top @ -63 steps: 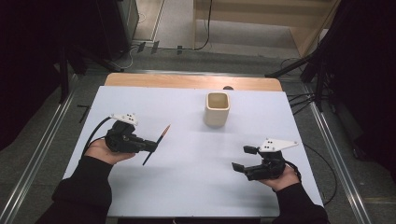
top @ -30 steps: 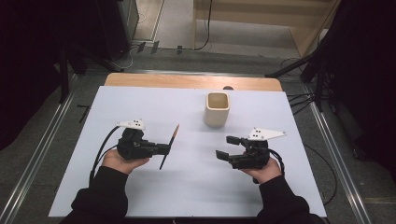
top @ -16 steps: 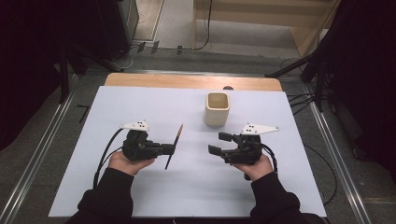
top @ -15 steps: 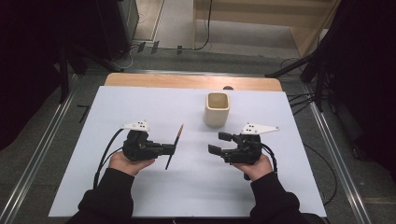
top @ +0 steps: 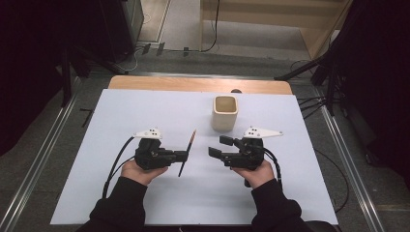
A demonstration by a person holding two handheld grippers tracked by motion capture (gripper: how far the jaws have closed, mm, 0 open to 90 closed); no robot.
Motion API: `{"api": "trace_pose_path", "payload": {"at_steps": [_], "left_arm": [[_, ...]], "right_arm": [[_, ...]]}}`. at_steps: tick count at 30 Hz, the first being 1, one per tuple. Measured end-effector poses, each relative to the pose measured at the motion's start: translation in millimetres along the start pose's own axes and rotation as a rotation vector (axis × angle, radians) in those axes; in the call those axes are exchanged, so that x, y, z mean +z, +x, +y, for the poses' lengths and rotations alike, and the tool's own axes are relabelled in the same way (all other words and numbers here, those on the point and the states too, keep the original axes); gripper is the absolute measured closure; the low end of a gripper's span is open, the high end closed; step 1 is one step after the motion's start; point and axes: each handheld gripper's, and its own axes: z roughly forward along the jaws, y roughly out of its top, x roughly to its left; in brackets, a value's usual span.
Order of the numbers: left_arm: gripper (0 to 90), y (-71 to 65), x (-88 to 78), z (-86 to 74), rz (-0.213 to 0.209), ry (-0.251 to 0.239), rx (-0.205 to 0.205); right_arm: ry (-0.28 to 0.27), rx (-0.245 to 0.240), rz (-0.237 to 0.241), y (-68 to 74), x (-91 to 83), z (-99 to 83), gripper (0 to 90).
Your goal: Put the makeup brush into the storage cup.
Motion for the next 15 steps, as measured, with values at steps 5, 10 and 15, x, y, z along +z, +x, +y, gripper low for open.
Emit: {"api": "trace_pose_path", "payload": {"at_steps": [5,10,15], "left_arm": [[85.1,-0.6,1.6,-0.4,-0.005,-0.014,-0.005],[85.1,0.4,2.4,-0.7,-0.007,-0.029,-0.025],[85.1,1.4,4.7,-3.4,-0.01,-0.026,-0.041]], "right_arm": [[-0.009,0.036,0.023,3.7,5.9,-0.4,30.5],[-0.03,0.086,0.017,5.3,10.5,1.0,32.8],[-0.029,0.104,-0.02,9.4,12.7,0.8,33.3]]}}
